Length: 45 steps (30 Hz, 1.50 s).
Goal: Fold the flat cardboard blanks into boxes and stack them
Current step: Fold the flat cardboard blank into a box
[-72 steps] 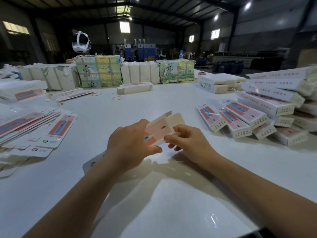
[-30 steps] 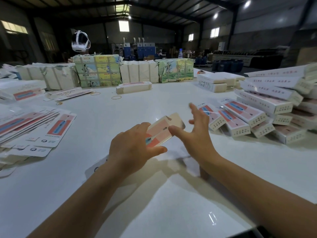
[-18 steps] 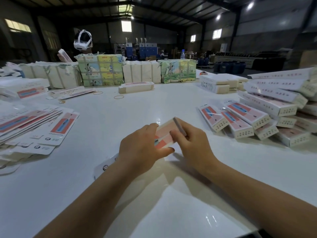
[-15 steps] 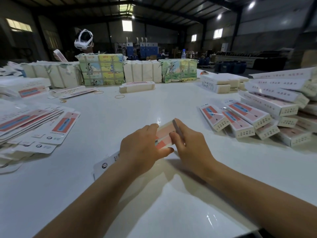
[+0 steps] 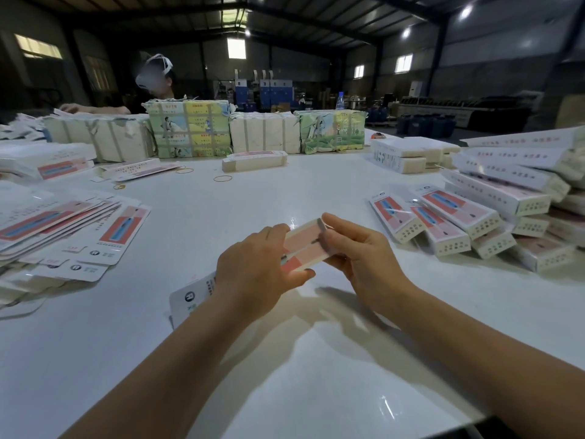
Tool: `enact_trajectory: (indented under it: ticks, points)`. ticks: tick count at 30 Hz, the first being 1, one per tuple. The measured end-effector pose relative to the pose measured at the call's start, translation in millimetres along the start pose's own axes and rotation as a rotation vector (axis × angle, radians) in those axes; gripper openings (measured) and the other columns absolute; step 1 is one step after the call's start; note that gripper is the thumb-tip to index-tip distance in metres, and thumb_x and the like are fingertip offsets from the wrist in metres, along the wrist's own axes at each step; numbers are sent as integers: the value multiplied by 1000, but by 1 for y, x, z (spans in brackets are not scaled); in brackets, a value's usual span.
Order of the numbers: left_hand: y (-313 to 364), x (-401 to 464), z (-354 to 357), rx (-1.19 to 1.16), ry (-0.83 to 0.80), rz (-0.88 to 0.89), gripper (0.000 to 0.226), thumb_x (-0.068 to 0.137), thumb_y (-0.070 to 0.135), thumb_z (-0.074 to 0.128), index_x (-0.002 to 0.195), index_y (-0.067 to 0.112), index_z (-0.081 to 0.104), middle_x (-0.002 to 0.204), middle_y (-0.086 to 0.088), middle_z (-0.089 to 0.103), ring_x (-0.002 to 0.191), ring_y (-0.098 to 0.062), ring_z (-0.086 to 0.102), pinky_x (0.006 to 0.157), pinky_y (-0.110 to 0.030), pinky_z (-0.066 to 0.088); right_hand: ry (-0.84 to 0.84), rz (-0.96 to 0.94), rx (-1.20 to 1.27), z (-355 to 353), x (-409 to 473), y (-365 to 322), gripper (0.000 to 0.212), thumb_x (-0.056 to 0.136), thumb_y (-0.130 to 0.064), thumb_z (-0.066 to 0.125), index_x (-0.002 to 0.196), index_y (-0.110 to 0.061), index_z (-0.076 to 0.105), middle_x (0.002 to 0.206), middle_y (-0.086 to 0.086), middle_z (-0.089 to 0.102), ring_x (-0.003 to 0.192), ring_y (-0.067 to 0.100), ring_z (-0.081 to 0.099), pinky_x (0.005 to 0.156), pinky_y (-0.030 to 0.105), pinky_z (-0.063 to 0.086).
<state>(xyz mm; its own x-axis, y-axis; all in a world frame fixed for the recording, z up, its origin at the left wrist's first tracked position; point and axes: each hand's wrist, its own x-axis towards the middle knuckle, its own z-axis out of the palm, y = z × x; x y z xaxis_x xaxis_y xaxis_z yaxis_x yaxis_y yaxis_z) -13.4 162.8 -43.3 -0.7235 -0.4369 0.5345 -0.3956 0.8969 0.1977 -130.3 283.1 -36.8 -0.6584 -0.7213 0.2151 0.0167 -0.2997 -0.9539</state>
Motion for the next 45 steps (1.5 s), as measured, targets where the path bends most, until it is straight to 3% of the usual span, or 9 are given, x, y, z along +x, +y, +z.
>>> enact_trajectory:
  ticks: [4,16,23,30,32,36,41,43,45]
  points:
    - [0,-2,0,-50,26,26,68,76,65,59,130,29,41,117,8,58,94,-14,58,76,-31,52,-22,-72,-37,1,-4,-4,26,95,-16,53,87,-24,77,94,6,75,90,19,71,76,24,56]
    - [-1,-1,4,-16,37,33,71,75,66,59,131,27,42,115,7,59,89,-15,58,72,-29,48,-41,-168,-234,3,-7,-3,61,98,-3,42,70,-48,73,83,-14,74,88,7,69,74,17,54]
    - [0,1,4,11,11,30,70,76,66,57,132,27,40,115,8,57,91,-15,56,73,-29,48,9,-281,-568,3,-9,4,33,97,-8,40,101,-25,68,90,-1,72,84,22,65,77,28,55]
    - [4,0,6,119,65,43,68,79,66,53,131,25,42,112,8,59,94,-14,57,66,-26,39,-34,-430,-852,8,-14,12,26,96,-10,45,120,-10,53,75,-18,57,69,-6,55,60,8,39]
    - [3,1,4,130,62,27,67,79,69,51,129,26,42,112,8,59,92,-14,57,65,-26,40,-68,-341,-754,8,-13,11,30,95,-8,47,124,-11,51,83,-21,59,72,-9,56,63,6,41]
    - [0,2,1,63,36,-22,65,76,70,53,123,26,45,111,7,59,89,-16,59,69,-30,48,-114,-90,-424,9,-9,11,68,94,-15,53,151,-27,18,145,-17,41,127,1,45,98,21,39]
    - [-5,3,-2,98,-10,-5,63,79,62,58,127,25,42,115,5,58,94,-17,57,69,-28,45,-304,-134,-583,9,-14,17,62,80,-34,57,130,-47,24,101,-54,45,98,-28,45,77,-6,33]
    - [-11,1,-5,78,-28,1,63,79,61,60,129,26,41,117,6,58,93,-16,57,70,-26,46,-335,-111,-622,10,-12,17,72,81,-40,55,126,-62,4,117,-47,37,102,-26,45,75,-6,34]
    - [-14,0,-8,50,-45,12,64,78,61,61,130,29,41,117,8,58,91,-15,57,73,-27,50,-302,-143,-718,8,-9,18,84,87,-30,58,139,-53,-4,144,-27,29,114,-8,47,80,-4,33]
